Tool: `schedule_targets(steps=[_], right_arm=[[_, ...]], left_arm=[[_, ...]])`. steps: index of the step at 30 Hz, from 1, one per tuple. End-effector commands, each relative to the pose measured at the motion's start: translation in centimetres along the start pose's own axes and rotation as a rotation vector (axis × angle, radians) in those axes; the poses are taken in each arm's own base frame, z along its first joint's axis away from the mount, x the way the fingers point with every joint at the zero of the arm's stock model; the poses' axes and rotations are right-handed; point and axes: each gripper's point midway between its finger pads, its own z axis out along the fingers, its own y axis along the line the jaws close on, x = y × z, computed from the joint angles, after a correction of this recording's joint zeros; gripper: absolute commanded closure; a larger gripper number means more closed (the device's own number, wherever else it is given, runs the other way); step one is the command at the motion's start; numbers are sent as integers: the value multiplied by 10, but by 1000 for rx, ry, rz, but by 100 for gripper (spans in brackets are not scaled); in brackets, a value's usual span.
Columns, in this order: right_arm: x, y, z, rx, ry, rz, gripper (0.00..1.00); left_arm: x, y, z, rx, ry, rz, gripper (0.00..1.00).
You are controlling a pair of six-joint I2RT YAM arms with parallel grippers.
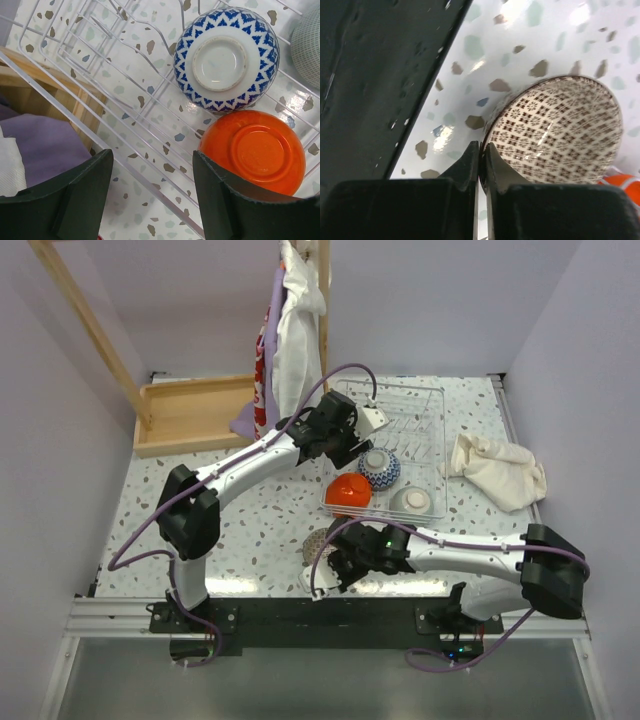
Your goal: Load the bowls into the dish rack
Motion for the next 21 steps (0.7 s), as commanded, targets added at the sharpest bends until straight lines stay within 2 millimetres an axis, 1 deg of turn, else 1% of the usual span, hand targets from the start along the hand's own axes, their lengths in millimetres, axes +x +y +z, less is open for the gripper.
schedule_targets(steps=[1, 2, 3, 4, 5, 6, 7, 8, 9, 10, 11, 12, 13, 14, 15, 17, 18, 20, 21], right_arm=[[-8, -10, -18, 57, -5, 27, 100], [-7, -8, -25, 50, 11, 45, 100], [-18, -19, -39, 79, -7, 49, 100], [-21, -24, -49, 98, -10, 59, 100], [-22, -22, -65, 101, -6, 100, 100], [-34, -36, -86, 143, -39, 125, 100], [-36, -39, -97, 151, -49, 160, 100], [-35, -34, -114, 153, -53, 226, 100], [-36, -41, -131, 174, -90, 282, 100], [-33, -41, -141, 183, -102, 329, 100], [-27, -36, -150, 181, -103, 402, 100], [-19, -39, -166, 220, -128, 458, 100], [-13, -37, -171, 227, -132, 489, 100], [-7, -32, -176, 229, -124, 522, 100], [0, -32, -185, 264, -130, 555, 100], [6, -31, -191, 289, -135, 617, 100], [11, -35, -197, 323, -144, 661, 100], [10, -41, -202, 339, -194, 735, 100], [15, -46, -208, 362, -209, 776, 100]], left_arm=[[-27, 15, -24, -40, -86, 3, 30], [-31, 17, -28, -43, -97, 2, 30], [-33, 18, -31, -49, -103, 5, 30], [-36, 20, -34, -53, -109, 9, 30], [-42, 23, -39, -63, -125, 10, 30], [-45, 26, -43, -74, -134, 14, 30], [-50, 29, -46, -85, -145, 14, 30], [-60, 34, -52, -98, -168, 16, 31], [-65, 36, -55, -106, -181, 24, 31], [-72, 39, -58, -113, -198, 22, 32], [-83, 43, -62, -124, -224, 18, 32], [-88, 42, -62, -111, -234, 16, 33], [-90, 40, -58, -98, -233, 17, 34], [-101, 43, -62, -105, -257, 11, 34], [-104, 44, -62, -102, -261, 6, 35], [-109, 46, -59, -114, -271, -1, 37], [-113, 51, -59, -137, -287, -26, 40], [-117, 53, -56, -151, -302, -50, 45], [-120, 57, -56, -171, -318, -82, 53]])
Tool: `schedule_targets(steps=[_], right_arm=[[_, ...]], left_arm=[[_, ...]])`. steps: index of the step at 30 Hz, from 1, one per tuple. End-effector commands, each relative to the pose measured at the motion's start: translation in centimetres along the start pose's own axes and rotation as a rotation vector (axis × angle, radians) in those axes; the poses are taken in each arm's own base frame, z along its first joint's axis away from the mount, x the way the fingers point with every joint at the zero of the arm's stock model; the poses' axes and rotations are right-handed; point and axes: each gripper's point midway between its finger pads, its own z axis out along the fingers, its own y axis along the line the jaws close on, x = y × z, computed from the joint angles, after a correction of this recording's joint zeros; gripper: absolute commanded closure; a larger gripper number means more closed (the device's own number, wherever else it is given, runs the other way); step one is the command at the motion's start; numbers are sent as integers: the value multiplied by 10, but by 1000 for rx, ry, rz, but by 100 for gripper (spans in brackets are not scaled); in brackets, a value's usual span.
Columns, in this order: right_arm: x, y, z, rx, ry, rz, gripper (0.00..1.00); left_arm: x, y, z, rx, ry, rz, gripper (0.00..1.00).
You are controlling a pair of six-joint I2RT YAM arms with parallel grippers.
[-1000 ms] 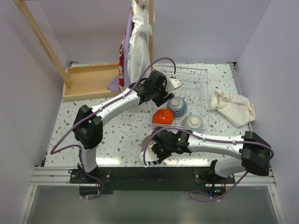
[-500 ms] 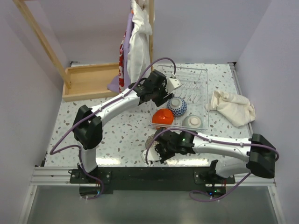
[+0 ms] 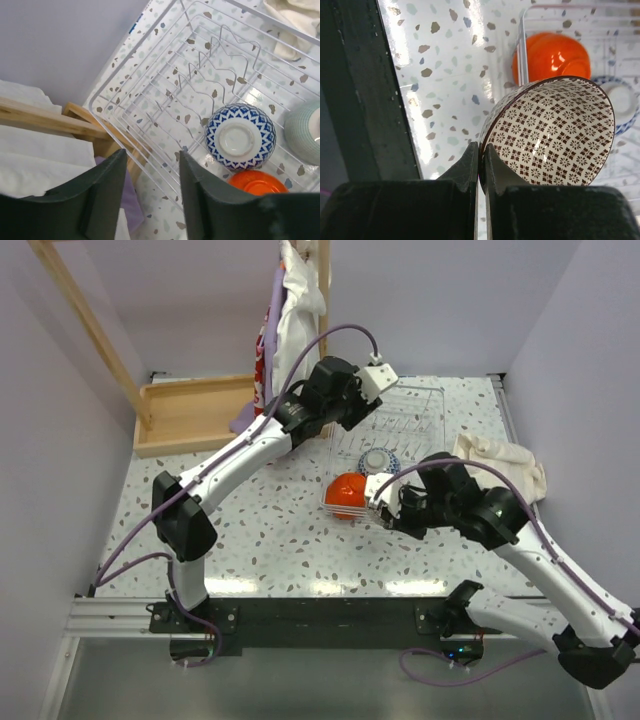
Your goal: Load the bowls into the dish rack
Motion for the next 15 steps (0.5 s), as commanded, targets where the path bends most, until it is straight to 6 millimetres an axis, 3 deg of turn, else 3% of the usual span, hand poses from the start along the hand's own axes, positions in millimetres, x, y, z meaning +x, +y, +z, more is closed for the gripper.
schedule_targets(steps=[1, 2, 5, 11, 15], right_arm=[[-9, -6, -7, -21, -72, 203, 100], [-11, -9, -7, -19, -84, 231, 100], [-6, -33, -8, -7, -120, 366, 100], [-6, -76, -10, -175, -301, 713, 100], [-14, -89, -7, -312, -366, 805, 100]], left_arm=[[-20, 13, 6, -72, -66, -76, 59], [-24, 14, 7, -74, -79, -86, 74], [-32, 10, 10, -51, -105, -108, 100], [-39, -22, 14, 83, -170, -64, 100], [-35, -40, 13, 129, -191, -47, 100]])
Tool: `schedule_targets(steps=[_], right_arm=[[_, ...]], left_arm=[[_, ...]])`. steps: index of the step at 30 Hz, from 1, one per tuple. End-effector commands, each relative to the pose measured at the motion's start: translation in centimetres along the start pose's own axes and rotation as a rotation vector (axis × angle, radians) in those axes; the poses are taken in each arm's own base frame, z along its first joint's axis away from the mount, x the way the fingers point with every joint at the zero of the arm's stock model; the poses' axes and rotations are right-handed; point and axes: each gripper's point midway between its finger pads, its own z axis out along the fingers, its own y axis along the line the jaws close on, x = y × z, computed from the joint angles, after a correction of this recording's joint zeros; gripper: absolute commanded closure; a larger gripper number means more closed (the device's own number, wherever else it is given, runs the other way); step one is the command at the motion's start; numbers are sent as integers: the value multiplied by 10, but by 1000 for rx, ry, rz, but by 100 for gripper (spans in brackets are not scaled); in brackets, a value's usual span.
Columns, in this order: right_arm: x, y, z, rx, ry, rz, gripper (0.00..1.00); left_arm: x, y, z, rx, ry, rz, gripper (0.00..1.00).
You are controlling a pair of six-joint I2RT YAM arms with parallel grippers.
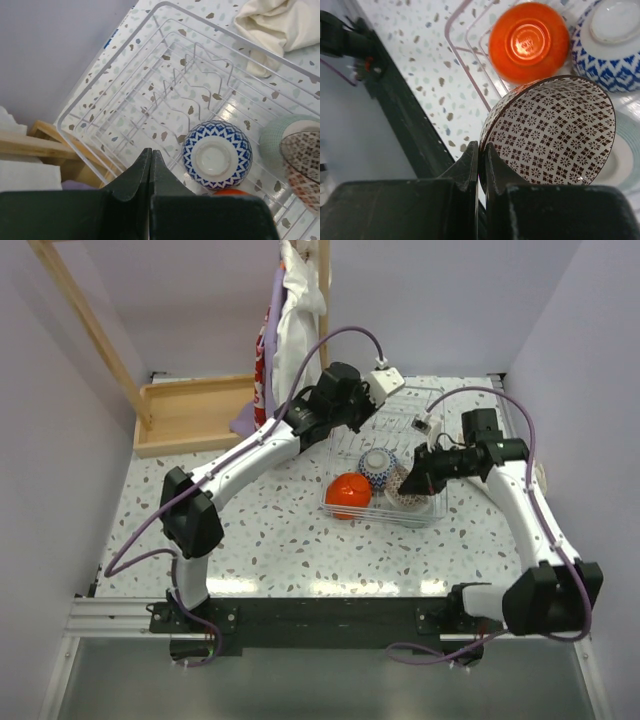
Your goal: Load the bowls into the dish rack
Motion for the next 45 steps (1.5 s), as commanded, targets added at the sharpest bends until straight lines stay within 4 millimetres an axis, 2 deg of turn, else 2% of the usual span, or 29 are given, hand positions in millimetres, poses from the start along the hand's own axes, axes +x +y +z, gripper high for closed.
schedule_targets(steps=[1, 2, 4, 8, 14, 20, 24, 27, 34, 37, 45], right_arm=[[-47, 37, -7, -326, -149, 68, 100], [-49, 33, -3, -371, -141, 117, 100], [-47, 40, -4, -456, -129, 166, 100], [-39, 32, 1, -489, -107, 201, 100], [-23, 0, 6, -474, -78, 273, 100], [-8, -23, 12, -504, -52, 343, 100], [-1, -31, 16, -528, -44, 368, 100], [3, -36, 20, -535, -38, 381, 100], [12, -48, 23, -519, -6, 391, 100], [13, -52, 21, -509, -7, 389, 100], [16, -58, 18, -479, 14, 374, 97]], left_arm=[[-22, -26, -8, 90, -111, 27, 100], [-22, -31, -9, 113, -121, 45, 100], [-16, -40, -9, 143, -112, 64, 100], [-3, -49, -7, 178, -85, 109, 100], [13, -44, -11, 145, -50, 168, 100], [20, -38, -29, 104, -73, 225, 100], [26, -44, -33, 139, -61, 244, 100], [37, -64, -36, 266, -43, 299, 100], [89, -105, -42, 512, 39, 387, 100], [99, -117, -43, 569, 48, 376, 100], [111, -148, -42, 688, 49, 375, 100]])
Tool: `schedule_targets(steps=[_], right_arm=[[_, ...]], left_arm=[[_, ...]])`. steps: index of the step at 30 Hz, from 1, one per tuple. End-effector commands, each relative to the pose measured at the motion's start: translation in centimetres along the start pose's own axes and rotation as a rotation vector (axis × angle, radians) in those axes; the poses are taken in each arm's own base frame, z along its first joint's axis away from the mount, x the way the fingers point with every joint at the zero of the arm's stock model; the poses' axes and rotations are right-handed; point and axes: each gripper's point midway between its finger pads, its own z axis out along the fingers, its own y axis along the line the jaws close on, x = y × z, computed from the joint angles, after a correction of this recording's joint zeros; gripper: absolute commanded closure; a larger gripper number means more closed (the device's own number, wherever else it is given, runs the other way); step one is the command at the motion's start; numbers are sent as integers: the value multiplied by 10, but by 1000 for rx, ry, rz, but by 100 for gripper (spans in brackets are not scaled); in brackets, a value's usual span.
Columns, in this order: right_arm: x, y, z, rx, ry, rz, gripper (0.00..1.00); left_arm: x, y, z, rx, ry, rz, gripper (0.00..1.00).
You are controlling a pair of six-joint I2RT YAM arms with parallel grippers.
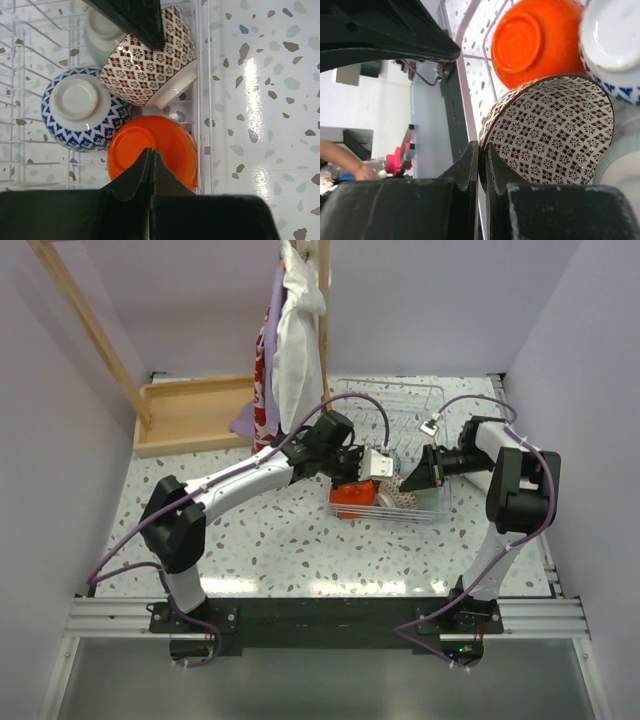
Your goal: Load the bowls into the dish rack
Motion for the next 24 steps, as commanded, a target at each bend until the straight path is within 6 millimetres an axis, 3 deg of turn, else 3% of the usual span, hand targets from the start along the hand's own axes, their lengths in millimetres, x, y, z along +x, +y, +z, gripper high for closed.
schedule_targets(steps=[1, 12, 24], right_arm=[[2, 18, -12, -2, 26, 64, 97], [-8, 5, -17, 57, 24, 46, 92], [-20, -12, -23, 102, 25, 35, 91]], left_arm=[[-7, -27, 16, 121, -41, 37, 100], [-12, -47, 47, 186, -60, 30, 100], [-24, -36, 82, 149, -116, -22, 100]])
